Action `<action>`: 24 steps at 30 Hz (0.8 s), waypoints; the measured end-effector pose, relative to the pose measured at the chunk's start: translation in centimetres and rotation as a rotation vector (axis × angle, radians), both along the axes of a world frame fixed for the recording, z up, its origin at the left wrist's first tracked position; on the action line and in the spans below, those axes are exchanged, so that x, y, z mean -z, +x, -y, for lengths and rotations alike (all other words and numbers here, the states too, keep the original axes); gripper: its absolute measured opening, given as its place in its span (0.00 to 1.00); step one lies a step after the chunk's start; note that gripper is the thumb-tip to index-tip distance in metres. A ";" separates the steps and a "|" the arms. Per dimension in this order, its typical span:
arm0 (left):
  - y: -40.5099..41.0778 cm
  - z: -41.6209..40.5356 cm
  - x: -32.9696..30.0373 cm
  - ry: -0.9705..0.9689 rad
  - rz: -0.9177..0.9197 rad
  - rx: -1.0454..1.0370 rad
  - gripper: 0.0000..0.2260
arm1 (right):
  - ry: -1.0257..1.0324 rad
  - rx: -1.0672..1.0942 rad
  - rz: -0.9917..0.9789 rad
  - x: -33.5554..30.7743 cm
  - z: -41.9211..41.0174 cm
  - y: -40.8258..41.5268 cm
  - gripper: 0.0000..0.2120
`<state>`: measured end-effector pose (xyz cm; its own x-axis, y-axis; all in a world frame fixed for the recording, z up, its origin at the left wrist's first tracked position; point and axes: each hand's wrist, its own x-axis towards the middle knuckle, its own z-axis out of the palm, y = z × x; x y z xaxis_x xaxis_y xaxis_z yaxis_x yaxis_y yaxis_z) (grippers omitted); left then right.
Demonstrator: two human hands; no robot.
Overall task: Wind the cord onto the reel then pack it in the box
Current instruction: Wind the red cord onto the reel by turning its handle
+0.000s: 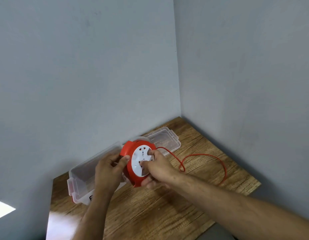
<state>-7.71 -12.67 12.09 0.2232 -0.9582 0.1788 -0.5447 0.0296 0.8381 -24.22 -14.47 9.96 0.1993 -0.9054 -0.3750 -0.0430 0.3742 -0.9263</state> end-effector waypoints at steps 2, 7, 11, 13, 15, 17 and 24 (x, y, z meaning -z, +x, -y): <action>0.3 0.0 0.0 0.060 -0.086 -0.035 0.06 | -0.426 -0.049 -0.468 0.5 0.2 -1.8 0.21; 0.7 -0.6 -1.0 0.122 -0.170 -0.003 0.11 | -1.287 -0.655 -1.136 0.0 0.7 -5.4 0.24; 1.3 -0.7 -1.9 0.223 -0.127 0.075 0.12 | -1.420 -0.855 -1.276 -0.8 1.3 -5.9 0.24; 1.5 -0.7 -2.2 0.266 -0.107 0.118 0.12 | -1.394 -0.879 -1.290 -0.8 1.5 -5.4 0.26; 1.7 -0.6 -2.5 0.296 -0.114 0.134 0.14 | -1.400 -0.913 -1.256 -1.2 1.6 -5.4 0.29; 2.0 -0.5 -2.8 0.321 -0.109 0.144 0.16 | -1.503 -0.980 -1.238 -1.9 2.0 -5.9 0.31; 2.4 -0.4 -3.5 0.407 -0.036 0.275 0.16 | -1.802 -1.216 -1.200 -3.3 2.3 -5.3 0.31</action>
<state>-5.29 -12.23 15.55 -0.0489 -0.9730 -0.2256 -0.5327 -0.1657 0.8299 -29.56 -16.74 13.24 0.9981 -0.0536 -0.0316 -0.0383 -0.9293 0.3675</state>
